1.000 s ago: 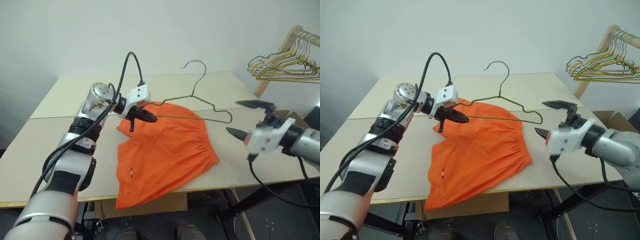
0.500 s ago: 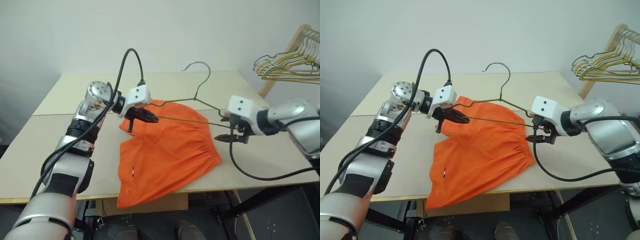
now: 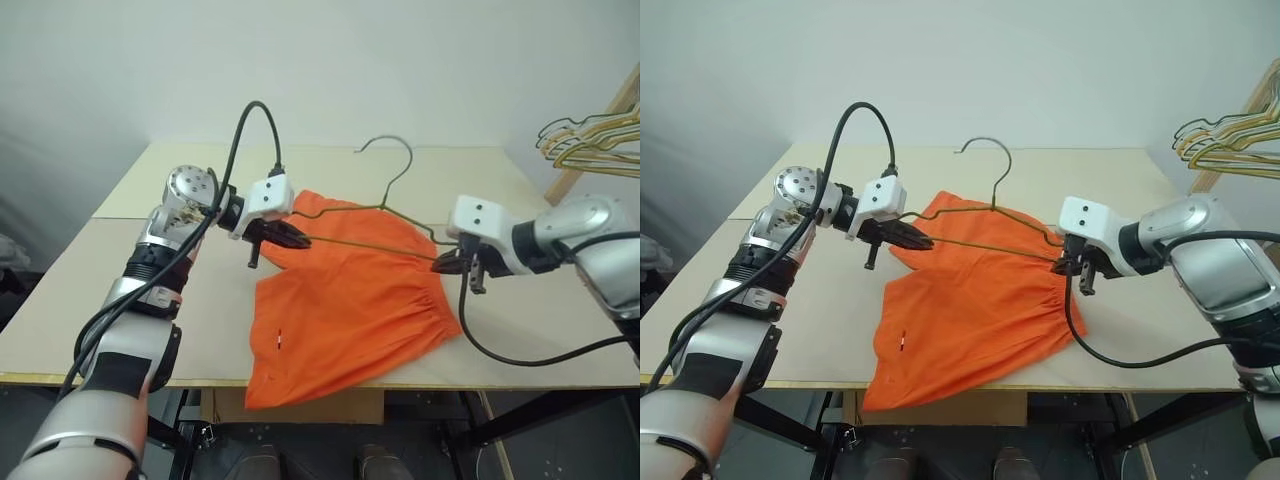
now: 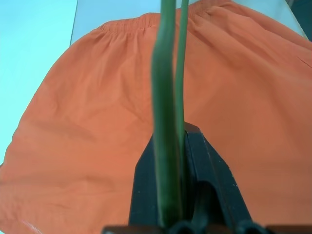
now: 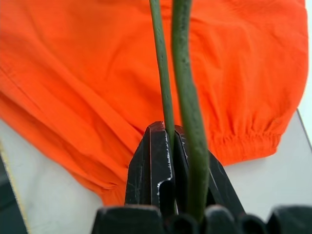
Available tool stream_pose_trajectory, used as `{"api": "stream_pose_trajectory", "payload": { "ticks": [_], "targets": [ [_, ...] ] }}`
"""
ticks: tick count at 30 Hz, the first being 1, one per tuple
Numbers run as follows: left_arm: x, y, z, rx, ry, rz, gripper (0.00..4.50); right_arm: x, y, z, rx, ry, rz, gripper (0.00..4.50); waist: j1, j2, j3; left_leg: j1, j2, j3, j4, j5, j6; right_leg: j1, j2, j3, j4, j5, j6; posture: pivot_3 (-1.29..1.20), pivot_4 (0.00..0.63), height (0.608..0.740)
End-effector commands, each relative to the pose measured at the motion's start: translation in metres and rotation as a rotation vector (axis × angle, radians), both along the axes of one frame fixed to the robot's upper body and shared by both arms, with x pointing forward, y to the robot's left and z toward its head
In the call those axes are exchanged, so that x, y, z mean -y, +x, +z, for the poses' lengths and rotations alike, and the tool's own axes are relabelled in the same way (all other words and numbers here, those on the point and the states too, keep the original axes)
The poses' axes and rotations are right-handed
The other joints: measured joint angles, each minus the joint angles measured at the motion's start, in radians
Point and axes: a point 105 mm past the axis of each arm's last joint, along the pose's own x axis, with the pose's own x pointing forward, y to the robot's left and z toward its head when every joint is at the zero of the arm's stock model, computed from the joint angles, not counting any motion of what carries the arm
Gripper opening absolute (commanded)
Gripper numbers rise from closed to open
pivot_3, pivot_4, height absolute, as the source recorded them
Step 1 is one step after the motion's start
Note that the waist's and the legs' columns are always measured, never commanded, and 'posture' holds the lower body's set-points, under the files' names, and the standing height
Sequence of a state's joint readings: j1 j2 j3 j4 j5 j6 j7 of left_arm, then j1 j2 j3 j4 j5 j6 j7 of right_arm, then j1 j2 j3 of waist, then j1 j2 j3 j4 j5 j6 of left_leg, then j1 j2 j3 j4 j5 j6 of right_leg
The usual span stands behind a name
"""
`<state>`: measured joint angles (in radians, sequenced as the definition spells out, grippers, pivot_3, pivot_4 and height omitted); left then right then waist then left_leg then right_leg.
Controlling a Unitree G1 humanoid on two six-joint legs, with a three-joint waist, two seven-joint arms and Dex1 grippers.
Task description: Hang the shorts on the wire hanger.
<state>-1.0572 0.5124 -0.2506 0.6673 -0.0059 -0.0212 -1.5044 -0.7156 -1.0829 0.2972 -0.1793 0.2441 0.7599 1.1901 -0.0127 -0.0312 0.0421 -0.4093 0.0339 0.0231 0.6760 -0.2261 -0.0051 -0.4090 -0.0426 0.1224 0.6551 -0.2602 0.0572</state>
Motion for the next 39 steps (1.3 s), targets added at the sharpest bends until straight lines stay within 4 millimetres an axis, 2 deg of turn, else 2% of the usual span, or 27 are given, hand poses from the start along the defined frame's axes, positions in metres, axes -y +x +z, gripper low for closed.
{"api": "stream_pose_trajectory", "payload": {
  "ticks": [1,6,10,13,18,22,26,29,39],
  "targets": [
    [0.006,-0.008,0.011,0.034,-0.038,-0.100,0.55,-0.002,-0.007,0.023,0.061,0.038,0.024,0.00,-0.001,0.000,0.000,0.000,0.000,0.000,0.001,0.000,0.000,0.000,0.000,0.000,0.001,0.000,0.000,0.01,0.000,0.740],
    [-0.004,-0.007,0.018,0.018,-0.082,-0.112,2.07,0.016,-0.031,0.014,-0.007,0.097,-0.040,0.00,0.002,0.000,0.000,0.002,0.000,0.000,0.004,0.000,0.000,0.001,0.000,0.000,0.004,-0.003,0.005,0.01,0.000,0.740],
    [-0.013,0.004,0.025,0.014,-0.148,-0.024,3.37,0.045,-0.055,-0.005,-0.100,0.179,-0.239,0.00,0.000,0.000,0.000,0.002,0.000,-0.001,0.005,0.000,0.000,0.003,0.000,0.000,0.005,-0.003,0.006,0.01,0.000,0.740],
    [-0.017,0.008,0.030,0.008,-0.204,0.017,4.40,0.070,-0.079,-0.025,-0.216,0.282,-0.459,0.00,0.001,-0.001,0.000,0.002,0.000,-0.002,0.006,0.000,0.000,0.003,0.000,0.000,0.005,-0.003,0.006,0.01,0.000,0.740],
    [-0.004,-0.004,0.040,0.020,-0.379,-0.005,4.48,0.100,-0.118,-0.061,-0.456,0.458,-0.867,0.00,-0.003,0.000,0.000,0.004,0.000,-0.003,0.006,0.000,0.000,0.005,0.000,0.000,0.006,-0.003,0.006,0.01,0.000,0.740],
    [0.006,-0.027,0.033,-0.006,-0.409,-0.079,4.48,0.111,-0.135,-0.090,-0.644,0.561,-1.024,0.00,-0.009,0.000,0.000,0.005,0.000,-0.003,0.006,0.000,0.000,0.005,0.000,0.000,0.007,-0.004,0.006,0.01,0.000,0.740],
    [0.014,-0.045,0.032,-0.060,-0.438,-0.120,4.48,0.112,-0.139,-0.104,-0.756,0.591,-1.060,0.00,-0.013,0.000,0.000,0.005,0.000,-0.003,0.005,0.000,0.000,0.006,0.001,0.000,0.007,-0.004,0.006,0.01,0.000,0.740],
    [0.014,-0.053,0.029,-0.081,-0.423,-0.138,4.48,0.108,-0.134,-0.102,-0.787,0.627,-1.039,0.00,-0.017,0.000,-0.001,0.006,0.000,-0.003,0.005,0.000,0.000,0.007,0.001,0.000,0.007,-0.004,0.007,0.02,0.000,0.740],
    [0.009,-0.058,0.027,-0.087,-0.403,-0.125,4.48,0.096,-0.128,-0.097,-0.919,0.620,-0.957,0.00,-0.021,0.003,-0.002,0.006,0.000,-0.003,0.005,0.000,0.000,0.008,0.001,0.000,0.004,-0.005,0.008,0.05,0.000,0.740]
  ]
}}
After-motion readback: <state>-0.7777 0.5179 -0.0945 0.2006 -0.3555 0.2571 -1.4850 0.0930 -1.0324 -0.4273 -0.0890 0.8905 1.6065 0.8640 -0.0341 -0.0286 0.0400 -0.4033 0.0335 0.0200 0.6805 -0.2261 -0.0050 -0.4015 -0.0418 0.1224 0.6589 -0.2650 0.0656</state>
